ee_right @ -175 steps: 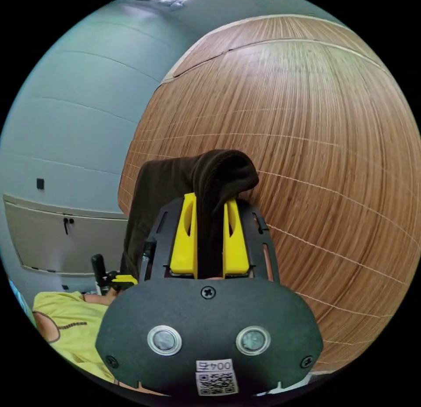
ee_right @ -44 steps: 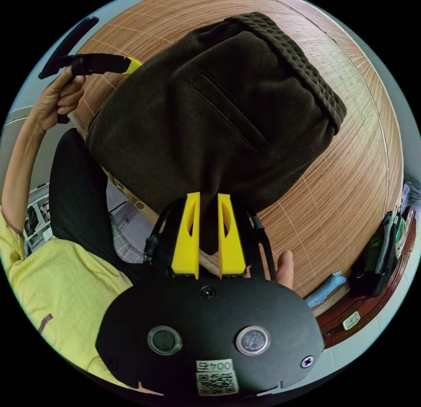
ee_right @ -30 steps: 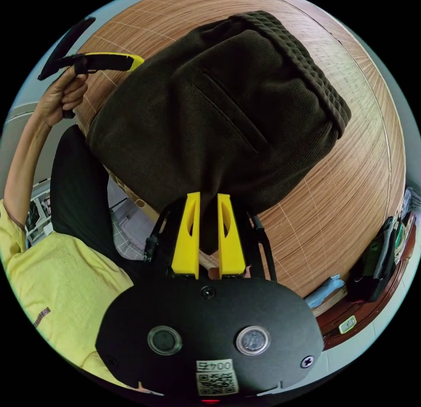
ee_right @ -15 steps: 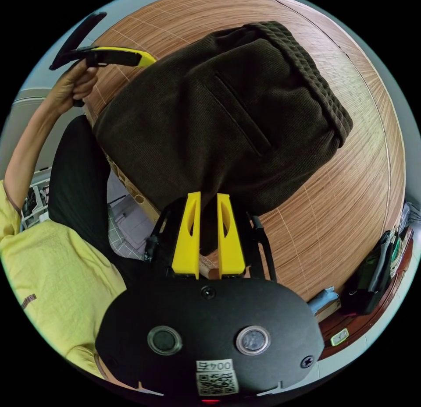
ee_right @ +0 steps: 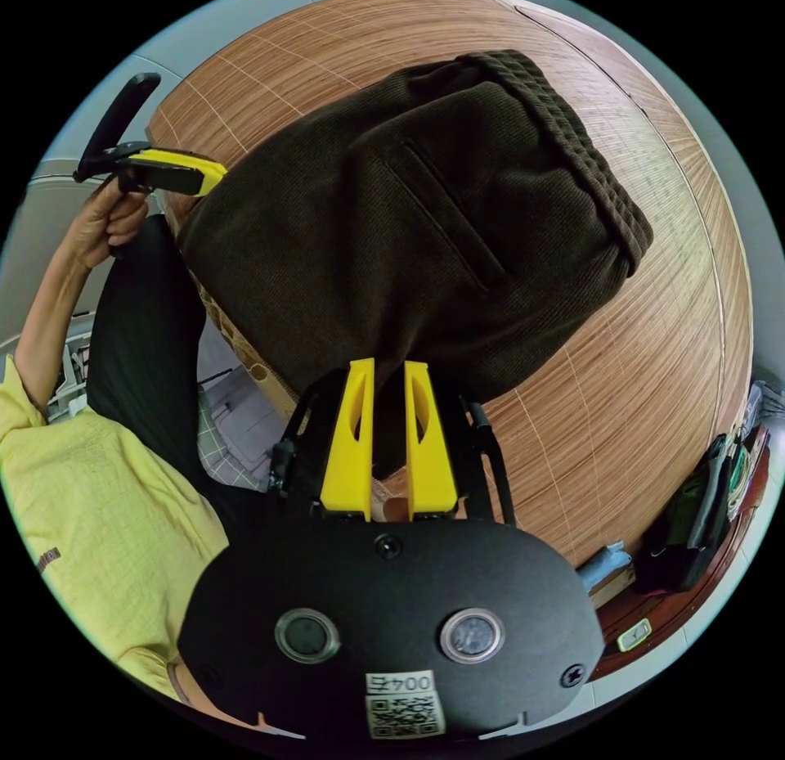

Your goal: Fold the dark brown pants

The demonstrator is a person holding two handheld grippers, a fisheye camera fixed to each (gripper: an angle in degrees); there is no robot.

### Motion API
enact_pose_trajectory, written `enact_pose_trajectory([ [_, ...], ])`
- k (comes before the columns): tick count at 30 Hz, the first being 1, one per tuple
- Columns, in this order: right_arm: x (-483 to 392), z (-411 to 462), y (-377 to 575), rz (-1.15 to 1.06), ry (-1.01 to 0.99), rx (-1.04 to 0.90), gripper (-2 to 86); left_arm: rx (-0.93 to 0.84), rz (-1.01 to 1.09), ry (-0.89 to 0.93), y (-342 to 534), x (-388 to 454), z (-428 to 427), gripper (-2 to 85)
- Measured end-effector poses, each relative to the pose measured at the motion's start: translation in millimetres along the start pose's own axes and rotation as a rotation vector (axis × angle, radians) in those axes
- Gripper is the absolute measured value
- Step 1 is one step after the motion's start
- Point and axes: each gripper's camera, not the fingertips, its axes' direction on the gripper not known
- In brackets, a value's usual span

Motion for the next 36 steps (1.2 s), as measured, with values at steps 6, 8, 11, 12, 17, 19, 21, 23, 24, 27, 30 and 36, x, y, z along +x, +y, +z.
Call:
enact_pose_trajectory([
  [6, 6.6, -4.1, 5.4, 0.024, -0.036, 0.013, 6.0, 0.092, -0.025, -0.213, 31.1, 31.2, -3.4, 0.7],
  [8, 9.2, -5.8, 6.9, 0.038, -0.051, 0.013, 5.9, 0.148, -0.084, -0.113, 47.2, 16.1, 5.5, 0.8],
  [11, 8.2, -8.3, 10.3, 0.039, -0.044, 0.016, 5.8, 0.196, -0.111, -0.02, 58.9, 9.9, 6.2, 0.7],
  [12, 8.1, -8.9, 11.3, 0.039, -0.042, 0.019, 5.8, 0.197, -0.112, -0.018, 60.1, 11.6, 6.3, 0.7],
  [17, 13.5, -14.7, 24.1, 0.066, -0.07, 0.05, 5.8, 0.274, -0.116, -0.138, 79.7, 41.9, -12.3, 0.5],
  [19, 17.4, -16.2, 28.4, 0.087, -0.093, 0.058, 5.8, 0.304, -0.044, -0.135, 85.8, 60.4, -18.4, 0.6],
  [21, 19.0, -17.8, 32.5, 0.088, -0.102, 0.063, 5.8, 0.275, 0.042, -0.131, 88.7, 79.6, -16.4, 0.9],
  [23, 17.9, -19.8, 38.2, 0.089, -0.094, 0.069, 5.8, 0.218, 0.182, -0.151, 95.9, 104.8, -8.1, 1.8],
  [24, 17.2, -20.3, 39.8, 0.089, -0.09, 0.071, 5.7, 0.206, 0.218, -0.157, 98.2, 110.2, -5.4, 2.1],
  [27, 16.0, -22.4, 47.7, 0.096, -0.08, 0.08, 5.6, 0.135, 0.297, -0.205, 102.5, 126.0, 12.2, 3.3],
  [30, 18.0, -24.6, 56.0, 0.109, -0.091, 0.085, 5.5, -0.004, 0.285, -0.302, 94.8, 127.3, 41.6, 2.5],
  [36, 28.6, -31.2, 80.0, 0.166, -0.151, 0.1, 5.6, 0.031, 0.138, -0.315, 96.0, 149.5, 30.4, 0.8],
])
